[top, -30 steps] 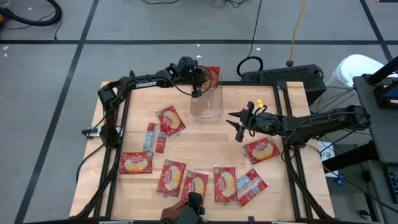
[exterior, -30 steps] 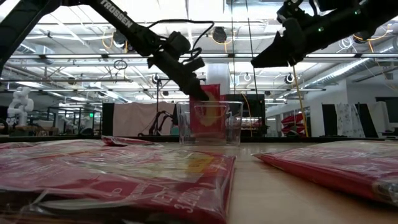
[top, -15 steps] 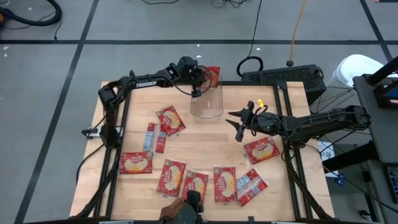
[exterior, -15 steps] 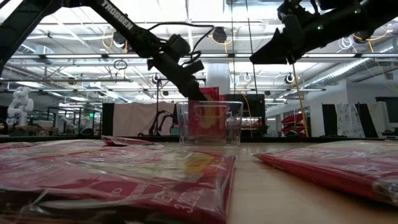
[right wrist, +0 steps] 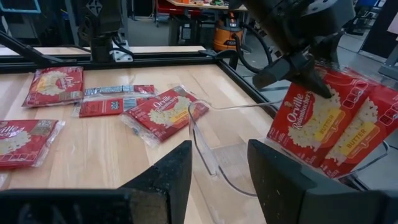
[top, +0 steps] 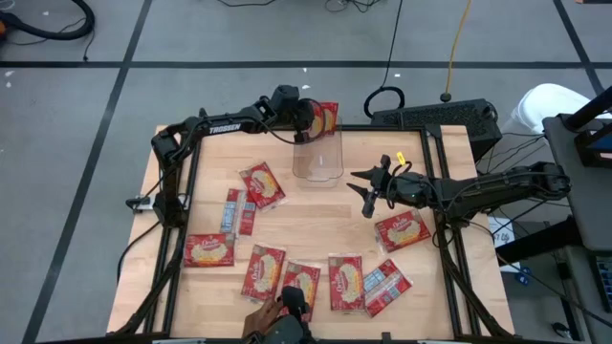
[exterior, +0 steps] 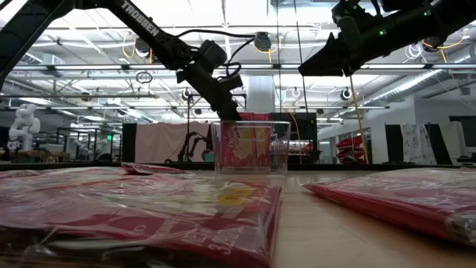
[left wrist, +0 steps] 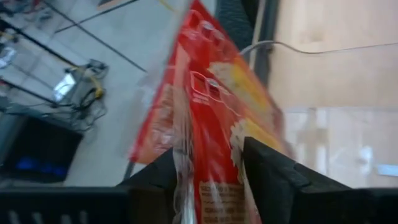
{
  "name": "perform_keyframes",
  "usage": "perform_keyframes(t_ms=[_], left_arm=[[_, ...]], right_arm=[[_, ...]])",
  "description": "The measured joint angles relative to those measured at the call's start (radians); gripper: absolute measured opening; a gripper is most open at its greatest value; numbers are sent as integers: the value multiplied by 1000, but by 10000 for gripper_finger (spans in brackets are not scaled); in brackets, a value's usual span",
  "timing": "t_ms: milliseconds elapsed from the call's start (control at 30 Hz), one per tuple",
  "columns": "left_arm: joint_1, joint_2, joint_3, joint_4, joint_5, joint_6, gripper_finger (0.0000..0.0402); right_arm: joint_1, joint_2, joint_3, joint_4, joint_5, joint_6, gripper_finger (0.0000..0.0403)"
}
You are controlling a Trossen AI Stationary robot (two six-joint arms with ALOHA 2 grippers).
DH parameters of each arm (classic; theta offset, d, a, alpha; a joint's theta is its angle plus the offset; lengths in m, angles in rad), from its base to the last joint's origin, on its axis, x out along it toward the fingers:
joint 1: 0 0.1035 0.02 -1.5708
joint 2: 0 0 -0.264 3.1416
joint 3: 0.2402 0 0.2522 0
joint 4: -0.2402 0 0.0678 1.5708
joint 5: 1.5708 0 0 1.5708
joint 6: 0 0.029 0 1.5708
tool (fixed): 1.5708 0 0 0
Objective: Sort popcorn bags into baskets
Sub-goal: Put the red popcorn pack into the transparent bin
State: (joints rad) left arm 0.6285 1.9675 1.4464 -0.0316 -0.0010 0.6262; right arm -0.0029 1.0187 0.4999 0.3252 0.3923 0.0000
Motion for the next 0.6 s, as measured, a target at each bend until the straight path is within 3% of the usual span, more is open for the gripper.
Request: perform_keyframes(t_ms=[200,400,600], left_arm=[[-9,-1,0,39,-100,22,187],[-42,-3,0,82,-141,64,172],[-70,-19,0,34,-210,6,158]], right_arm=[[0,0,0,0,0,-5,151],[0,0,0,-1,0,-5,151],[0,0,0,-2,-1,-5,151]])
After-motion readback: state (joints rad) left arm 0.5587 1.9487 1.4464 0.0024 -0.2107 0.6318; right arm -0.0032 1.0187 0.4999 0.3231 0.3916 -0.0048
